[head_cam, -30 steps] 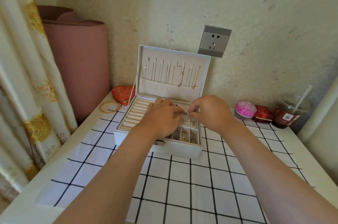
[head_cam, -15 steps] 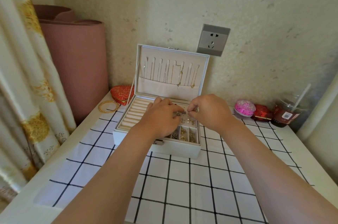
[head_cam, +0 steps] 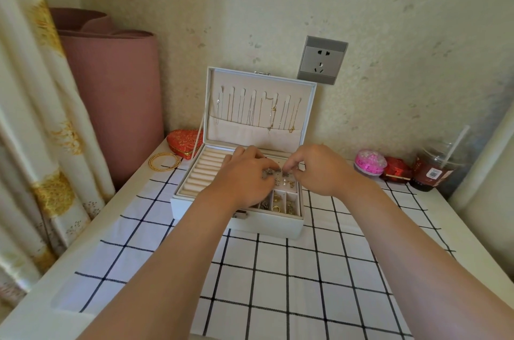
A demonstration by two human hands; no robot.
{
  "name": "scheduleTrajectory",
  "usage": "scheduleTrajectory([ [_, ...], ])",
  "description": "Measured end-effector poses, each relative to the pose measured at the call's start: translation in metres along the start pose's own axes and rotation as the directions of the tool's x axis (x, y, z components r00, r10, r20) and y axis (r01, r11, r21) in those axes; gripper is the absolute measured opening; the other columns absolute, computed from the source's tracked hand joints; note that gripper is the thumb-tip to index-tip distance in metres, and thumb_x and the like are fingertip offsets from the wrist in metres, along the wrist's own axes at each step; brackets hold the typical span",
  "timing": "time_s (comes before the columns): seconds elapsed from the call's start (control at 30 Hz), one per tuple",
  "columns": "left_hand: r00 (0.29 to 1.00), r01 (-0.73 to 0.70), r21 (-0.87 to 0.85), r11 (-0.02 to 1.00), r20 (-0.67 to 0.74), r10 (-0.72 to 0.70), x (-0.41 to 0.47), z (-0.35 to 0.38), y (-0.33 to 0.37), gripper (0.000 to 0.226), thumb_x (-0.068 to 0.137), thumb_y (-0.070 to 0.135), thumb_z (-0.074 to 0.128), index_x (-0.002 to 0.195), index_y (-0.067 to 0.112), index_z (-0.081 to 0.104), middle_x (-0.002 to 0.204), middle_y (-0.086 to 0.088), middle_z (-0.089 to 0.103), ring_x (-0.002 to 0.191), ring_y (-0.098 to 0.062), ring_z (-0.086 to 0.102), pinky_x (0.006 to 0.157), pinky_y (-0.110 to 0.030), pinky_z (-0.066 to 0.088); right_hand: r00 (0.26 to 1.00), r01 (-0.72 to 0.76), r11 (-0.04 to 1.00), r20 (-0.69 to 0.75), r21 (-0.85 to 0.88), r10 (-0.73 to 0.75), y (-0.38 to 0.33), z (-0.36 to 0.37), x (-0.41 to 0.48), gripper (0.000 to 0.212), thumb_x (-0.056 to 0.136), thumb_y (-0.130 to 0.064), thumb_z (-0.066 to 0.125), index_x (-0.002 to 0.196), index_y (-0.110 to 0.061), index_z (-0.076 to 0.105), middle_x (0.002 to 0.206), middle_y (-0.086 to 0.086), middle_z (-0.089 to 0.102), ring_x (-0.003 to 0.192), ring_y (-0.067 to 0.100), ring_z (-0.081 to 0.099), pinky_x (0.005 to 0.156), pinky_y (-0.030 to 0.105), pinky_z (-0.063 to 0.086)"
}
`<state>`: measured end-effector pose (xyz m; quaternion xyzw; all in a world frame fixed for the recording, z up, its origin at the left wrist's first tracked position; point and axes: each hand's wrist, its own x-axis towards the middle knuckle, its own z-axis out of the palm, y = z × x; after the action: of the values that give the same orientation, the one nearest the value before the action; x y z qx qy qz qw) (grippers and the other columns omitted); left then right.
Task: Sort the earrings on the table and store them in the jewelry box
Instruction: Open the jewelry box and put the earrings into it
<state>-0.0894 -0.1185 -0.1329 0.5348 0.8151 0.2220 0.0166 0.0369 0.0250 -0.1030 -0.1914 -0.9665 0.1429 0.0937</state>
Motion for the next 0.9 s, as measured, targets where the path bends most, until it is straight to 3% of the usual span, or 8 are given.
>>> scheduleTrajectory([
  [0.17,0.999,-0.019,-0.030,0.999,-0.030,0.018,-0.005,-0.005,0.013,0.039,0.095,0.042,0.049,0.134,0.039,0.054,0.130,0.008,0.046,0.126,-0.014,0.032,0.107,-0.035,0.026,0.992,-0.051,0.985,-0.109,0.167,0.070,0.005,-0.011,-0.020,0.017,0.090,-0.019,0.067,0.097,-0.032,0.076,0.089,-0.023,0.063,0.089,-0.002,0.060,0.086,0.023,0.049],
  [0.4,0.985,-0.173,-0.087,0.981,-0.044,0.169,-0.023,0.002,0.072,0.029,0.093,0.040,0.055,0.121,0.034,0.063,0.114,0.009,0.056,0.116,-0.013,0.044,0.103,-0.036,0.036,0.968,-0.229,0.939,-0.038,0.255,0.246,0.031,-0.030,-0.100,0.013,0.088,-0.030,0.072,0.097,-0.039,0.072,0.095,-0.018,0.067,0.089,-0.007,0.060,0.074,0.015,0.042],
  [0.6,0.941,-0.241,-0.160,0.957,0.202,0.271,-0.042,0.024,0.140,0.023,0.092,0.038,0.057,0.113,0.032,0.066,0.104,0.013,0.063,0.086,-0.006,0.055,0.083,-0.029,0.049,0.925,-0.378,0.909,0.092,0.173,0.368,0.059,-0.042,-0.177,0.010,0.085,-0.034,0.072,0.088,-0.043,0.073,0.094,-0.015,0.069,0.092,0.001,0.062,0.085,0.026,0.050],
  [0.73,0.893,-0.292,-0.083,0.953,0.334,0.302,-0.049,0.046,0.175,0.027,0.091,0.039,0.058,0.117,0.033,0.064,0.109,0.014,0.063,0.099,-0.009,0.057,0.086,-0.031,0.050,0.902,-0.425,0.898,0.135,0.109,0.411,0.072,-0.043,-0.203,0.017,0.085,-0.027,0.072,0.098,-0.039,0.075,0.099,-0.015,0.068,0.094,0.001,0.062,0.089,0.027,0.052],
  [0.9,0.868,-0.313,-0.051,0.948,0.389,0.308,-0.054,0.068,0.196,0.030,0.089,0.041,0.062,0.118,0.033,0.064,0.110,0.012,0.062,0.104,-0.011,0.057,0.086,-0.031,0.049,0.877,-0.455,0.889,0.195,0.048,0.439,0.085,-0.043,-0.217,0.031,0.084,-0.014,0.073,0.109,-0.032,0.073,0.101,-0.011,0.067,0.093,0.008,0.062,0.083,0.023,0.050],
])
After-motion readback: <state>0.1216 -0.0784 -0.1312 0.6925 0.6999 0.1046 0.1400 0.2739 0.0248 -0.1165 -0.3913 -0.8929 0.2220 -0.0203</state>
